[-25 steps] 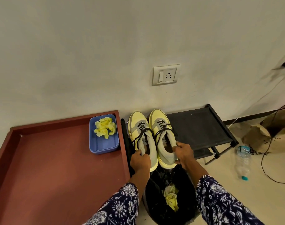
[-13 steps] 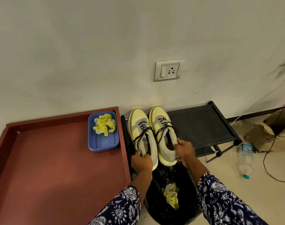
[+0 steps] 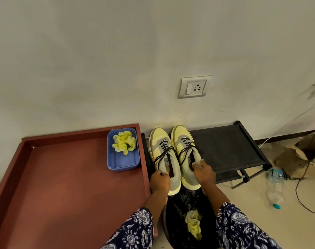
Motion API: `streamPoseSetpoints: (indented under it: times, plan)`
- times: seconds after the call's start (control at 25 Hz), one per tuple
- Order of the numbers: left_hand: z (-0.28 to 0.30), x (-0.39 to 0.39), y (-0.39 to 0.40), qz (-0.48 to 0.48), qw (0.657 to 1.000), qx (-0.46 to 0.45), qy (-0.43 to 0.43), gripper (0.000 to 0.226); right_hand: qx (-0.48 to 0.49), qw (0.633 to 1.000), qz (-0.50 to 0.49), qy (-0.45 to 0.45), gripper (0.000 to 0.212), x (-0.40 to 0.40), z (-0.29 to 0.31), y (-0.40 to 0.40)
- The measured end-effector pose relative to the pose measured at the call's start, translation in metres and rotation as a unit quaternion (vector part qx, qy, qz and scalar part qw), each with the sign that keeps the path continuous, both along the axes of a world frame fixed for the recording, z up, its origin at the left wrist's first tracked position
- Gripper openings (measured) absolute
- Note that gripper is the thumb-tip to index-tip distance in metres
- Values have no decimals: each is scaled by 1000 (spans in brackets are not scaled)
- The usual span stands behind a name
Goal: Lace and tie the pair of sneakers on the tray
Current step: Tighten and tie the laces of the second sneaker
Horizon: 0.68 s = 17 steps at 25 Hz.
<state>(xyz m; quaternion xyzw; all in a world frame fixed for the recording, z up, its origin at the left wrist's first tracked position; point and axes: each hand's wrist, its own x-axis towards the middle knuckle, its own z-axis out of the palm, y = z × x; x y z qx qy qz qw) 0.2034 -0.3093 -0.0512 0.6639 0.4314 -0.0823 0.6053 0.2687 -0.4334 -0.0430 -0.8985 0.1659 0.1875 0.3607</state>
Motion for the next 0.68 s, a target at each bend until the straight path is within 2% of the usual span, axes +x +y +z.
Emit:
streamPoseSetpoints:
  times: [0.08, 0.16, 0.4, 0.56, 0.68]
  plan:
    - [5, -2, 4, -12, 999, 30, -6, 28, -12, 1000, -6, -22, 51, -8, 1, 8]
    - [11, -4, 9, -12, 998, 57, -28, 24, -30, 999, -4, -41, 50, -16, -2, 16]
    - [33, -12, 33, -5, 990, 128, -59, 16, -104, 994, -36, -17, 43, -30, 19, 39]
    - [48, -23, 47, -6, 984, 152, -92, 28, -120, 992, 4, -28, 39, -39, 36, 55]
    - [58, -38, 59, -53, 969, 204, -126, 42, -126, 990, 27, -50, 33, -50, 49, 69]
